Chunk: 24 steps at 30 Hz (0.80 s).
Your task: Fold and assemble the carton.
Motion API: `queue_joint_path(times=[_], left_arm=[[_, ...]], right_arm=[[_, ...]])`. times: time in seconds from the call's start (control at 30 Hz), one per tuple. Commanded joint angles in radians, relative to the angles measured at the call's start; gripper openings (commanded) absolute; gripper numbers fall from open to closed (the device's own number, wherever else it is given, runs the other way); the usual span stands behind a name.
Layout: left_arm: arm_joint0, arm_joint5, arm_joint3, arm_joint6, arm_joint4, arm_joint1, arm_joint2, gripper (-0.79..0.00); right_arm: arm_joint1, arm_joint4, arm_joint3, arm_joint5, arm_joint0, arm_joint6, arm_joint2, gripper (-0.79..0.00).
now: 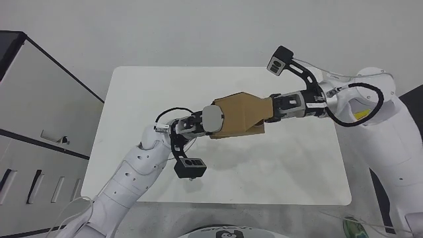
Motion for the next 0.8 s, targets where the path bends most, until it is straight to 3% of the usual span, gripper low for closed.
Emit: queue_joint_path(times=[0.0, 0.77], left_arm=[[0.000, 0.000, 0.000, 0.000, 0.000, 0.000, 0.000, -0.785], [0.000, 0.000, 0.000, 0.000, 0.000, 0.000, 0.000, -0.785]], right_arm=[[0.001, 0.003, -0.002, 0.000, -0.002, -0.001, 0.007, -0.785], [0.009, -0.006, -0.006, 0.006, -0.016, 0.003, 0.043, -0.785]])
